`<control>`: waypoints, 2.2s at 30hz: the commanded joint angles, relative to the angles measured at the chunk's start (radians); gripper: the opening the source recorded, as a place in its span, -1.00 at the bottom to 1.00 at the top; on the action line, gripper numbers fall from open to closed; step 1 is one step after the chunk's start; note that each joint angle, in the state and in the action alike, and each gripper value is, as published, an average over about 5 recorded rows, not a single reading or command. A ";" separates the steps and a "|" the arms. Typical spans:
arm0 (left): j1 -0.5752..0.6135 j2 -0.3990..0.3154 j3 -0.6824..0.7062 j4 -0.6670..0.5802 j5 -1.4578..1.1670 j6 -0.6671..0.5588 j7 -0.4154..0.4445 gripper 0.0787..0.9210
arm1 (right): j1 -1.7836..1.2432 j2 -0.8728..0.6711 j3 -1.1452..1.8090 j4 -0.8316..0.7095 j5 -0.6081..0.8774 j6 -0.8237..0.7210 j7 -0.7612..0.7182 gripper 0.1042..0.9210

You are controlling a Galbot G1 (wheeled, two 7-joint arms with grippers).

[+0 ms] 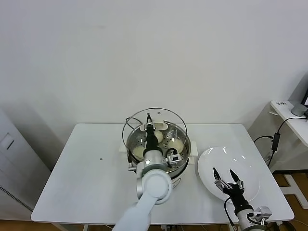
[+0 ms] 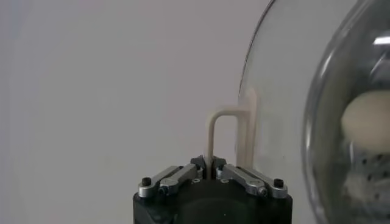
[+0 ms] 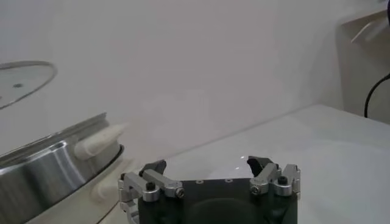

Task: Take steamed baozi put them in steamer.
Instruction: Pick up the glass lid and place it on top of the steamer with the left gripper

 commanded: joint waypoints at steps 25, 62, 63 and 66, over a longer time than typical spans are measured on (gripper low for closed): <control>0.038 -0.049 0.049 0.073 0.023 0.049 -0.025 -0.88 | -0.006 0.008 -0.001 -0.002 -0.004 0.012 -0.002 0.76; 0.050 -0.049 0.030 0.109 -0.044 0.049 -0.116 -0.88 | -0.007 0.021 -0.002 -0.008 -0.011 0.019 -0.004 0.76; 0.051 -0.049 0.030 0.110 -0.047 0.049 -0.122 -0.88 | -0.007 0.021 -0.002 -0.009 -0.011 0.019 -0.004 0.76; 0.054 -0.049 0.030 0.111 -0.054 0.049 -0.134 -0.88 | -0.007 0.020 -0.002 -0.008 -0.011 0.019 -0.004 0.76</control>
